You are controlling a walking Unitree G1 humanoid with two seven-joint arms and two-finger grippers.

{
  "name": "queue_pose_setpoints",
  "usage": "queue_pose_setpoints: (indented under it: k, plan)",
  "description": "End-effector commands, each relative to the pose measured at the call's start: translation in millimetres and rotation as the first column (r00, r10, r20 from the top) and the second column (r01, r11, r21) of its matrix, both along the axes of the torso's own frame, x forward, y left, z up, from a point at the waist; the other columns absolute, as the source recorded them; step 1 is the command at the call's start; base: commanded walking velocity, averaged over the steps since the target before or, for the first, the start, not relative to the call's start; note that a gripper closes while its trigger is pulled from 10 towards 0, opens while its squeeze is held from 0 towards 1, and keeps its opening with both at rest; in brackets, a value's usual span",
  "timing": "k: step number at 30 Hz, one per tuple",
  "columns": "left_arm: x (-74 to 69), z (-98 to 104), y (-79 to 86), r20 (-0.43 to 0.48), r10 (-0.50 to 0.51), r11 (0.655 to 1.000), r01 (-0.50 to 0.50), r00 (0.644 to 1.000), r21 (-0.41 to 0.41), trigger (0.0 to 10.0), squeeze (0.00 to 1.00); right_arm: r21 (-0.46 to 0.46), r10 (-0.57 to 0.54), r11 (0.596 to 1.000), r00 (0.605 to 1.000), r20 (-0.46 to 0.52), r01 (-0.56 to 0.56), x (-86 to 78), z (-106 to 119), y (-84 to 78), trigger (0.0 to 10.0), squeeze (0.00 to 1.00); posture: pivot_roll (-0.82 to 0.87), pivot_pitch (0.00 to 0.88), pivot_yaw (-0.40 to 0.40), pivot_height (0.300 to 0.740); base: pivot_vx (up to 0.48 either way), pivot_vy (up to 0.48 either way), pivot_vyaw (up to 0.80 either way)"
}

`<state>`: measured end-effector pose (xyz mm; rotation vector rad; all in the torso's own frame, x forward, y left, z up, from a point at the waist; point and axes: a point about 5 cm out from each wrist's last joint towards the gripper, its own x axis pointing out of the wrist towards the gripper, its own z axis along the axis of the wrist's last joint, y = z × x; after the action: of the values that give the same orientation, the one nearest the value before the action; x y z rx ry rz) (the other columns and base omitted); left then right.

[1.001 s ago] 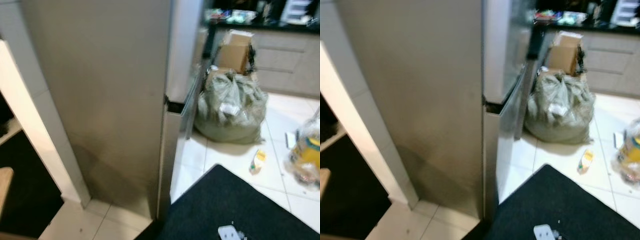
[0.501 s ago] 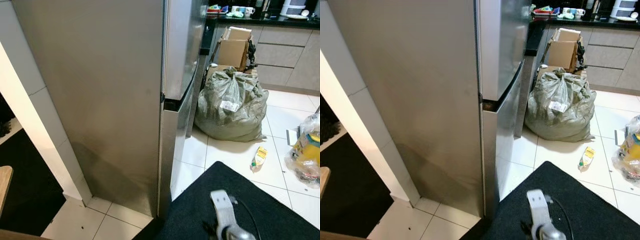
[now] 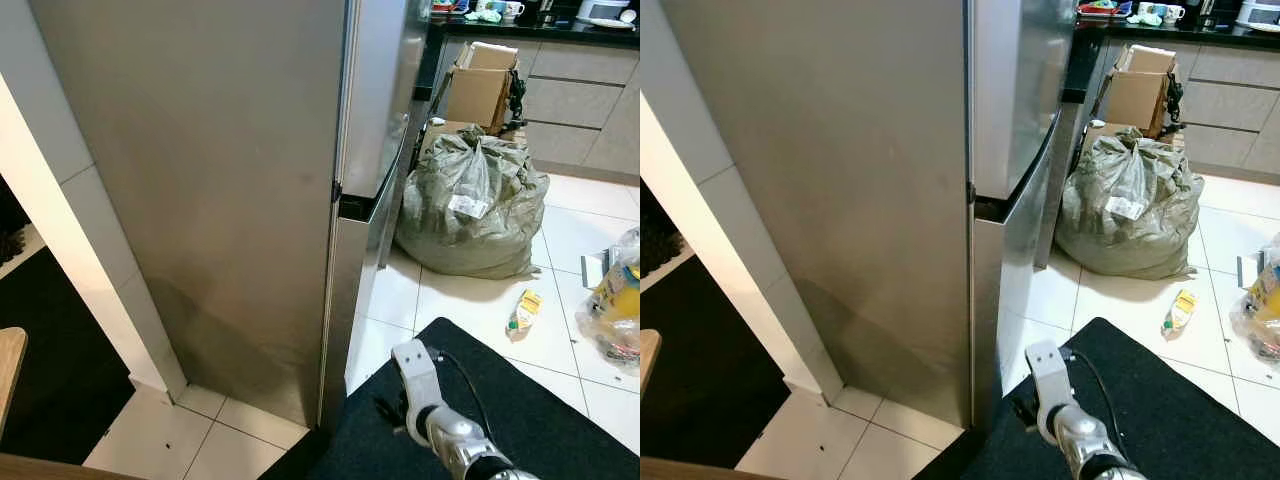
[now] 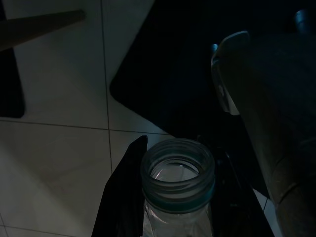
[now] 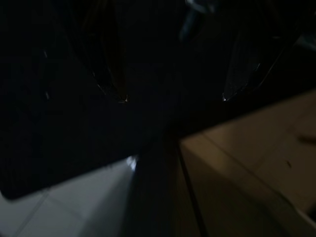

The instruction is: Restocking fridge

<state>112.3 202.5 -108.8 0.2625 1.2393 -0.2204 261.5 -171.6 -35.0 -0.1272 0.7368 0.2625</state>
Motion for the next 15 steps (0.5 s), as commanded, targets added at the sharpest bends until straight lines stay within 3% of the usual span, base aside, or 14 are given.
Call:
queue_pose_setpoints:
  k: [1, 2, 3, 15]
  plan:
    - [-3.4, -1.9, -6.1, -0.014, 0.001, 1.0, -0.001, 1.0, -0.019, 10.0, 0.0, -0.026, -0.018, 1.0, 0.996, -0.087, 0.016, -20.7, -15.6, -6.1, 10.0, 0.0, -0.02, 0.0, -0.007, 0.74, 0.0, 0.0, -0.79]
    - [-3.4, -1.9, -6.1, -0.014, 0.001, 1.0, -0.001, 1.0, -0.019, 10.0, 0.0, -0.026, -0.018, 1.0, 0.996, -0.087, 0.016, -20.7, -15.6, -6.1, 10.0, 0.0, -0.02, 0.0, -0.007, 0.74, 0.0, 0.0, -0.79]
    - [-4.5, -2.2, -6.3, -0.016, 0.003, 1.0, -0.004, 1.0, -0.02, 10.0, 0.0, -0.027, -0.048, 0.999, 0.99, -0.136, 0.044, -34.3, -24.4, -10.6, 10.0, 0.0, -0.02, 0.0, -0.008, 0.74, 0.0, 0.0, -0.79]
    - [-5.9, -2.6, -6.4, -0.019, 0.002, 1.0, -0.002, 1.0, -0.019, 10.0, 0.0, -0.069, -0.118, 0.992, 0.953, -0.28, 0.103, -80.1, -48.1, -26.9, 10.0, 0.0, -0.02, 0.0, -0.005, 0.74, 0.0, 0.0, -0.79]
